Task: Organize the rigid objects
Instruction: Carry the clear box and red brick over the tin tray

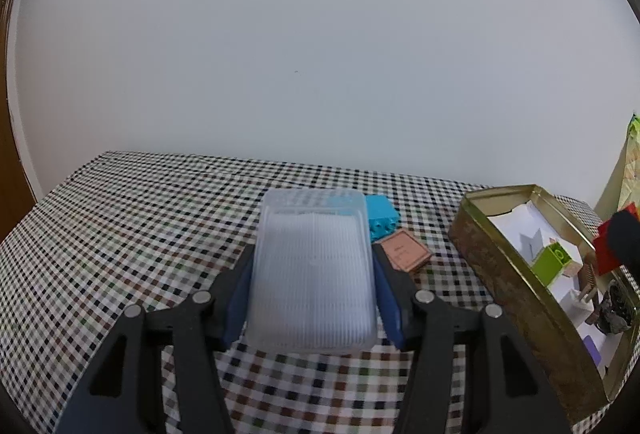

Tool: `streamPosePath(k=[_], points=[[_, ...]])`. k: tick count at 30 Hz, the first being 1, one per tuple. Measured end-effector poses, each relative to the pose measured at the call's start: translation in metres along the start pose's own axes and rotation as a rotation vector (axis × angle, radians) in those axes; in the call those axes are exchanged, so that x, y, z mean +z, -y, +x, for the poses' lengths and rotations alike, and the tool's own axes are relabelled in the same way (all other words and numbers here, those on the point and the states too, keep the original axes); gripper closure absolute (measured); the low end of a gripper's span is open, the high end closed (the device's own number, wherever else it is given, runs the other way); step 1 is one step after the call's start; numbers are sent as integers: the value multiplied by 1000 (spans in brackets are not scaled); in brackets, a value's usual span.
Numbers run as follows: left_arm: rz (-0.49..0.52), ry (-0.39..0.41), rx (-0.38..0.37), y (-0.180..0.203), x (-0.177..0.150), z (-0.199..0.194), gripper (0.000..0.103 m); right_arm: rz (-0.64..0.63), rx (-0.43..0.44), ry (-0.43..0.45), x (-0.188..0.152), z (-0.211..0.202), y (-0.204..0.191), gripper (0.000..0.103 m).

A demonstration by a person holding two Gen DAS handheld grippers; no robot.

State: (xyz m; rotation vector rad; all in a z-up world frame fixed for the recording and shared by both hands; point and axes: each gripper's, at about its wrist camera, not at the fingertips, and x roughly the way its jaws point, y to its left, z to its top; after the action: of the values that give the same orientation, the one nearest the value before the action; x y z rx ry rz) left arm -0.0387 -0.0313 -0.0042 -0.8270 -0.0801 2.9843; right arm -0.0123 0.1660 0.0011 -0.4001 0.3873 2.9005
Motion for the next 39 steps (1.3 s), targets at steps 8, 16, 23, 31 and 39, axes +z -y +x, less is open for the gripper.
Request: streamPosePath(k=[8,16,23,31,39], points=[[41,13,-20,27,-2,-12,49,-16,-57,40,0,-19,24,33],[72,21,-34,53,-7,-16,49,-13,-147,69,4,-31,61,33],[107,41,-62,79,-8,-21,49,-1,-207,76,8,-37,92,33],[130,56,-135,103,-3,-29,49,30,-263,95,17,-58,120,33],[217,61,-231,149,-6,-35,49,2,-284,73,23,-52,137,33]])
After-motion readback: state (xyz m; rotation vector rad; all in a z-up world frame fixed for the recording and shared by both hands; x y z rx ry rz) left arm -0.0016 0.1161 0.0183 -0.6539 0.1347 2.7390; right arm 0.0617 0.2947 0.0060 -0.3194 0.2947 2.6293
